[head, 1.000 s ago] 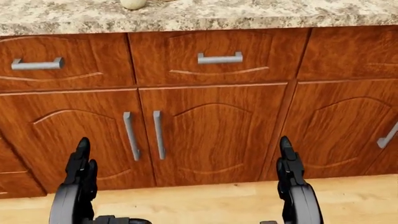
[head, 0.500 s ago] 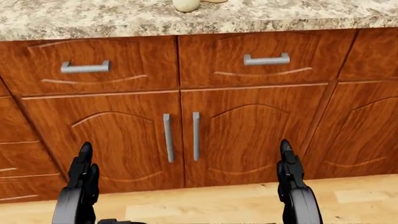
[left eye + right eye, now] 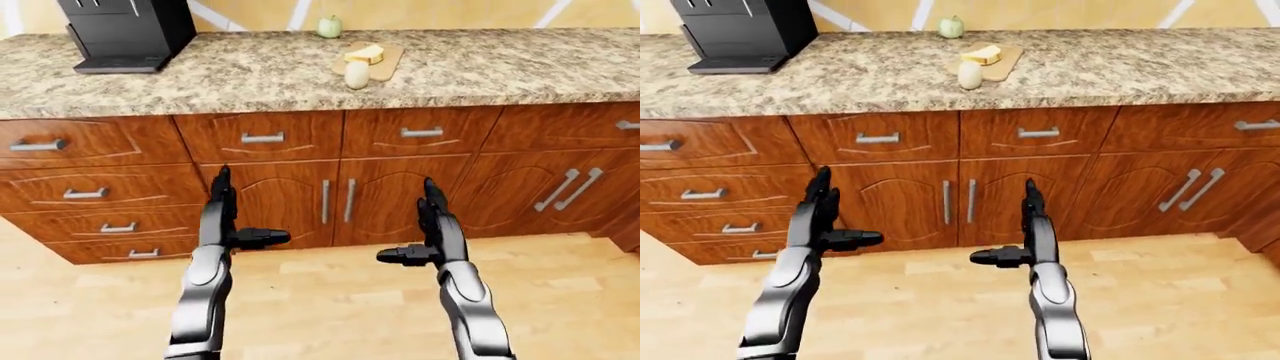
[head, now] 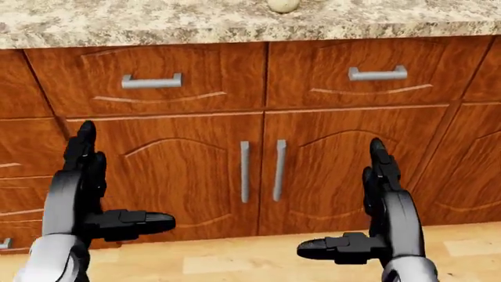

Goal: Pick up the wedge of cheese and place it on the slice of bread to prepare a simple cheese on bread dish.

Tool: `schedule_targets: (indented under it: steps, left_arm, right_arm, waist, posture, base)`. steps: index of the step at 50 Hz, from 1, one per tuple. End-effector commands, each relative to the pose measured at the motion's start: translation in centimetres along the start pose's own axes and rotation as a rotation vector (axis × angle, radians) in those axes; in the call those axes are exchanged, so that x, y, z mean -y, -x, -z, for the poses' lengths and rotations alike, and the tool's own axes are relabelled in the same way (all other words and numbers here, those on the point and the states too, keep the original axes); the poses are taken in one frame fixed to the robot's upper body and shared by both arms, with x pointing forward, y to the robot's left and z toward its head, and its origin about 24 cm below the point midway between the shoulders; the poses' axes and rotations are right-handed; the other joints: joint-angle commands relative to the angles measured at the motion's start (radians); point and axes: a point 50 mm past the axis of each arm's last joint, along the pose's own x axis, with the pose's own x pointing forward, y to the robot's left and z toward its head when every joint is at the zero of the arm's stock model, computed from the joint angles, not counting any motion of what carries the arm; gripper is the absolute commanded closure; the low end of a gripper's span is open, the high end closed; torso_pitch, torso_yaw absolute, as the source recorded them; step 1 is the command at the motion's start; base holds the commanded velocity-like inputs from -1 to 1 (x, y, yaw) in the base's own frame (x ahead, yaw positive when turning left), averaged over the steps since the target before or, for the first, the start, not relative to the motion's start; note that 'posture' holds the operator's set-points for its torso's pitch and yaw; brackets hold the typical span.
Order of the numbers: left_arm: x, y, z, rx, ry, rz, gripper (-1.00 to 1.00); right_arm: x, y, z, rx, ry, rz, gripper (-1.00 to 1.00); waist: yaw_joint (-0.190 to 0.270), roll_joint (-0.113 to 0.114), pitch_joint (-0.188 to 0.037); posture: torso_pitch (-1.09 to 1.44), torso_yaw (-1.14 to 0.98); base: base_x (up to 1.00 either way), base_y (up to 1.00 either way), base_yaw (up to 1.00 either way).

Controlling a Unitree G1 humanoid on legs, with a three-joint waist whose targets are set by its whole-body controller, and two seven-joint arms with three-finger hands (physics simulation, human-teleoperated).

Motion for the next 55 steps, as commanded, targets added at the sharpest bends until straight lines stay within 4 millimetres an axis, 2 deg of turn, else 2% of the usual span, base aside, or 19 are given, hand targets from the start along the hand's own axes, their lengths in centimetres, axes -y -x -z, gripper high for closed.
schedule_targets:
  steps: [1, 5, 8, 10, 12, 19, 24, 29, 30, 33, 35, 38, 41, 47, 50, 53, 55]
  left_arm:
    - [-0.1, -0.7, -2.7, 0.082, -0.008, -0.005, -1.0]
    - [0.0, -2.6, -5.6, 0.093, -0.036, -0.001, -1.0]
    - [0.2, -3.3, -8.5, 0.124, -0.06, -0.003, -1.0]
    - [0.4, -3.6, -9.5, 0.131, -0.073, 0.002, -1.0]
    - [0.6, -4.0, -10.9, 0.141, -0.088, 0.007, -1.0]
    - [0.3, -6.4, -16.6, 0.165, -0.116, -0.007, -1.0]
    - [0.3, -7.2, -19.2, 0.187, -0.174, -0.025, -1.0]
    - [-0.2, -8.3, -22.2, 0.169, -0.153, -0.021, -1.0]
    - [-0.5, -8.3, -23.1, 0.172, -0.148, -0.023, -1.0]
    - [-1.1, -8.3, -25.2, 0.181, -0.146, -0.038, -1.0]
    - [-1.5, -8.4, -25.8, 0.183, -0.146, -0.047, -1.0]
    - [-1.2, -8.8, -26.2, 0.167, -0.144, -0.036, -1.0]
    - [-1.4, -9.4, -26.4, 0.145, -0.139, -0.039, -1.0]
    - [-1.5, -9.0, -27.2, 0.161, -0.154, -0.043, -1.0]
    - [-1.4, -9.0, -27.1, 0.159, -0.156, -0.038, -1.0]
    - [-1.1, -9.0, -27.2, 0.162, -0.157, -0.035, -1.0]
    - [-1.0, -9.0, -27.1, 0.16, -0.162, -0.032, -1.0]
  right_arm:
    - [-0.2, -0.8, -2.3, 0.054, -0.014, -0.026, -1.0]
    - [0.8, -3.0, -4.6, 0.057, -0.002, -0.007, -1.0]
    - [0.7, -4.2, -6.8, 0.076, 0.013, -0.036, -1.0]
    - [0.6, -5.1, -8.3, 0.084, 0.011, -0.056, -1.0]
    - [0.6, -5.9, -11.1, 0.102, 0.034, -0.065, -1.0]
    - [0.7, -9.4, -18.7, 0.107, 0.136, -0.096, -1.0]
    - [0.9, -10.7, -22.1, 0.12, 0.152, -0.094, -1.0]
    - [1.2, -10.9, -26.2, 0.144, 0.167, -0.082, -1.0]
    - [1.3, -11.0, -26.6, 0.142, 0.17, -0.08, -1.0]
    - [1.5, -11.1, -27.6, 0.144, 0.181, -0.074, -1.0]
    - [1.5, -11.0, -28.2, 0.15, 0.184, -0.072, -1.0]
    - [1.3, -10.9, -28.9, 0.154, 0.192, -0.071, -1.0]
    - [1.0, -10.6, -29.6, 0.157, 0.202, -0.074, -1.0]
    - [0.7, -10.5, -30.0, 0.162, 0.223, -0.076, -1.0]
    - [0.7, -10.4, -30.2, 0.164, 0.23, -0.075, -1.0]
    - [0.7, -10.3, -30.4, 0.166, 0.236, -0.076, -1.0]
    - [0.7, -10.3, -30.3, 0.166, 0.238, -0.078, -1.0]
  waist:
    - [0.003, 0.003, -0.018]
    - [0.001, 0.011, -0.029]
    - [0.002, 0.013, -0.034]
    - [0.001, 0.013, -0.033]
    - [0.001, 0.013, -0.033]
    - [0.0, 0.015, -0.03]
    - [-0.002, 0.015, -0.024]
    - [0.001, 0.015, -0.022]
    - [0.0, 0.019, -0.047]
    - [0.0, 0.025, -0.022]
    - [0.0, 0.024, -0.012]
    - [-0.002, 0.022, -0.004]
    - [0.0, 0.025, -0.006]
    - [-0.006, 0.058, 0.006]
    - [-0.01, 0.058, -0.008]
    - [-0.004, 0.069, -0.002]
    - [-0.001, 0.061, -0.005]
  posture:
    - [0.0, 0.0]
    - [0.0, 0.0]
    - [0.0, 0.0]
    - [0.0, 0.0]
    - [0.0, 0.0]
    - [0.0, 0.0]
    - [0.0, 0.0]
    - [0.0, 0.0]
    - [0.0, 0.0]
    - [0.0, 0.0]
    - [0.0, 0.0]
    - [0.0, 0.0]
    - [0.0, 0.0]
    - [0.0, 0.0]
    - [0.0, 0.0]
    - [0.0, 0.0]
    - [0.0, 0.0]
  base:
    - [0.0, 0.0, 0.0]
    - [0.0, 0.0, 0.0]
    - [0.0, 0.0, 0.0]
    - [0.0, 0.0, 0.0]
    - [0.0, 0.0, 0.0]
    - [0.0, 0.0, 0.0]
    - [0.0, 0.0, 0.0]
    - [0.0, 0.0, 0.0]
    - [0.09, 0.0, 0.0]
    - [0.14, 0.0, 0.0]
    - [0.19, 0.0, 0.0]
    - [0.2, 0.0, 0.0]
    - [0.19, 0.0, 0.0]
    - [0.2, 0.0, 0.0]
    - [0.2, 0.0, 0.0]
    - [0.2, 0.0, 0.0]
    - [0.2, 0.0, 0.0]
